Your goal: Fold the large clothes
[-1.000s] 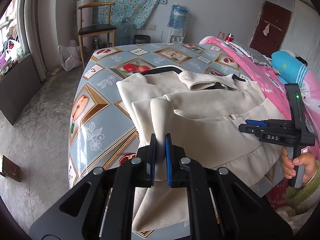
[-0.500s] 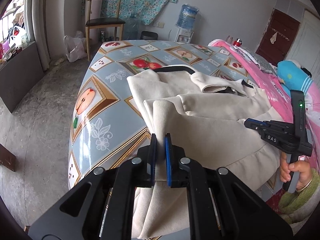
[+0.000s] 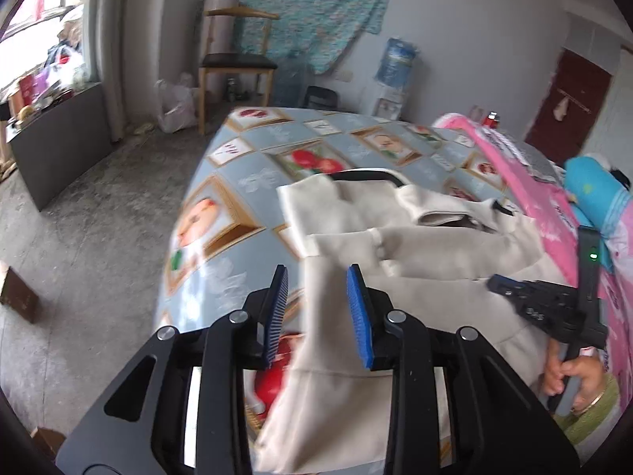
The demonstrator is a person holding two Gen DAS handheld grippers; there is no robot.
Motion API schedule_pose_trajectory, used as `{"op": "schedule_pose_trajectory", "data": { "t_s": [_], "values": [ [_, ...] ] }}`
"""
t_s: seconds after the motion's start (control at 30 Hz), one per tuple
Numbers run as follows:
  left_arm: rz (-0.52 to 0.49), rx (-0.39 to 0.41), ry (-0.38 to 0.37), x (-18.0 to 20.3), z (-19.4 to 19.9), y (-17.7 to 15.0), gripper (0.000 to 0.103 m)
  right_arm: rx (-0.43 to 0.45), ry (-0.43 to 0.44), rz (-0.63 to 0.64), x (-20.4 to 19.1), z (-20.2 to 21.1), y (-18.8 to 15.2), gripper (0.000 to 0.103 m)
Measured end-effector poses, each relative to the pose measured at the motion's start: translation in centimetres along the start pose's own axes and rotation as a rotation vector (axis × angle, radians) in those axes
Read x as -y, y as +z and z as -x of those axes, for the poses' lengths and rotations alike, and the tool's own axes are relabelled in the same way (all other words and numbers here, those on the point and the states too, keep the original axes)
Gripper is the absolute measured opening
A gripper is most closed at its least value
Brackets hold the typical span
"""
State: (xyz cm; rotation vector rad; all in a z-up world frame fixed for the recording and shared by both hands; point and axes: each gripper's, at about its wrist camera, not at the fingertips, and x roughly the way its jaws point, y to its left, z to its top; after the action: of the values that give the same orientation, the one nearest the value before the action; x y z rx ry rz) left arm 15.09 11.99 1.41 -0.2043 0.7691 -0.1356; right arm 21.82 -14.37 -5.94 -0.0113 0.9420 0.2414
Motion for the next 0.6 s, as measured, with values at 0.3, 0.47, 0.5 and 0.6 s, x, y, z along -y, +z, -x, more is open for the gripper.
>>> {"op": "schedule_pose_trajectory", "data": {
  "t_s": [0.3, 0.47, 0.5, 0.6],
  "values": [
    [-0.298, -0.247, -0.232, 14.2, -9.5, -2.0, 0.024, -0.009, 0.113, -0.094, 1.8, -0.4, 0.2, 0.004],
    [-0.294, -0.280, -0.187, 15.4, -11.6, -2.5, 0.017, 0.018, 0.131, -0.080, 4.0, 2.2, 0.6, 0.006],
    [-0.282, -0.283, -0.187, 15.3, -11.7, -2.4, 0.015, 0.040, 0.113, -0.083, 4.9, 3.1, 0.7, 0.009],
    [-0.250, -0.284, -0.181, 14.5, -11.8, -2.4, 0.009, 0.106, 0.036, -0.159, 10.3, 6.2, 0.7, 0.034]
  ]
}}
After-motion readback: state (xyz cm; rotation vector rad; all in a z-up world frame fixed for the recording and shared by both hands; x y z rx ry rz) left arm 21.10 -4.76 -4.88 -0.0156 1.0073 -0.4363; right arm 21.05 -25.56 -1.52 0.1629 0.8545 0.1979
